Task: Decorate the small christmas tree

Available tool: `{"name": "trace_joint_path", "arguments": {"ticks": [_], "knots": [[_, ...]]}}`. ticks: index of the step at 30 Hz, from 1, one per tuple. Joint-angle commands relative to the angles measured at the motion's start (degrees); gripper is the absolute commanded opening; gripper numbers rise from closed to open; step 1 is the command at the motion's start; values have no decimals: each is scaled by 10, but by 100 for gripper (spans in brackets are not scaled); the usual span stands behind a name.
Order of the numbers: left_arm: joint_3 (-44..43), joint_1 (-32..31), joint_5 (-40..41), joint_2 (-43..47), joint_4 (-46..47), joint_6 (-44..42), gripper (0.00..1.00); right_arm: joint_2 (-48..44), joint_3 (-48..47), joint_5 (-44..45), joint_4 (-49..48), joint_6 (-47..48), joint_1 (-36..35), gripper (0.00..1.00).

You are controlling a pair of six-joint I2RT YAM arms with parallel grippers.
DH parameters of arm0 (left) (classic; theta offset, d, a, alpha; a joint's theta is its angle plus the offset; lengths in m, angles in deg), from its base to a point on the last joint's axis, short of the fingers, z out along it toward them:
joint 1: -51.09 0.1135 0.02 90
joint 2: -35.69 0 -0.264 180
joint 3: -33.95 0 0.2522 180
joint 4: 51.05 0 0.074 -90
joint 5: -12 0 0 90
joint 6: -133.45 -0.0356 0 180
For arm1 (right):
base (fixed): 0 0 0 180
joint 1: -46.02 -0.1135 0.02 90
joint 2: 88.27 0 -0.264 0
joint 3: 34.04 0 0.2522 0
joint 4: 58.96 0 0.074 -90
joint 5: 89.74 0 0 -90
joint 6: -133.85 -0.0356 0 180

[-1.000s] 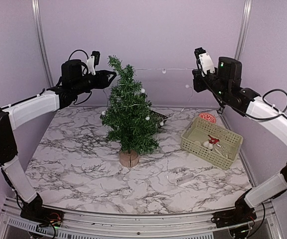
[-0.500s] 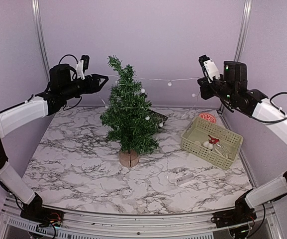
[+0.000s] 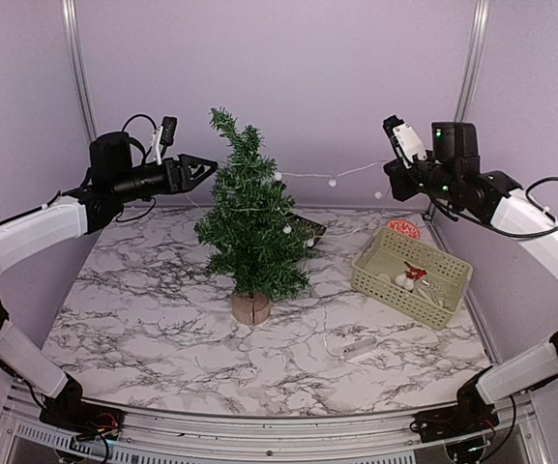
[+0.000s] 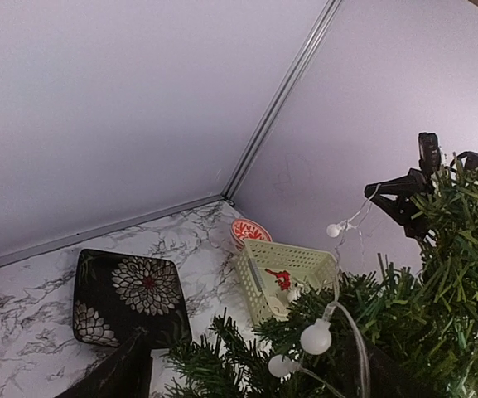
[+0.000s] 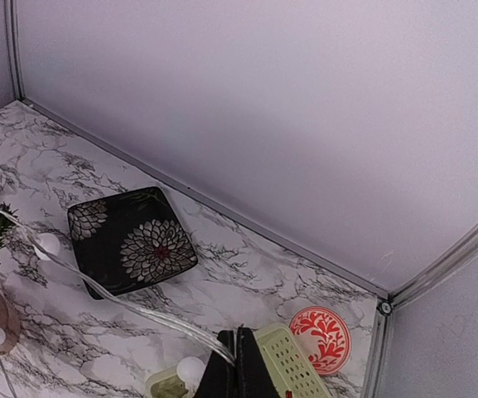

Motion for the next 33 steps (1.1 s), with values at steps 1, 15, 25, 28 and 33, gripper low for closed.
{"name": "trace_joint_path", "arguments": {"ticks": [1, 15, 25, 28, 33], "knots": [[9, 20, -42, 8, 37, 70, 83, -17, -28, 11, 17, 4, 9, 0], [24, 41, -228, -9, 92, 207, 99, -2, -45, -45, 2, -4, 13, 0], [48, 43, -236, -20, 244, 348, 73, 22, -60, -73, -4, -15, 14, 0], [54, 44, -227, -23, 255, 356, 46, 24, -62, -75, -3, -15, 14, 0], [53, 44, -215, -21, 272, 376, 45, 23, -60, -75, -2, -14, 14, 0]]}}
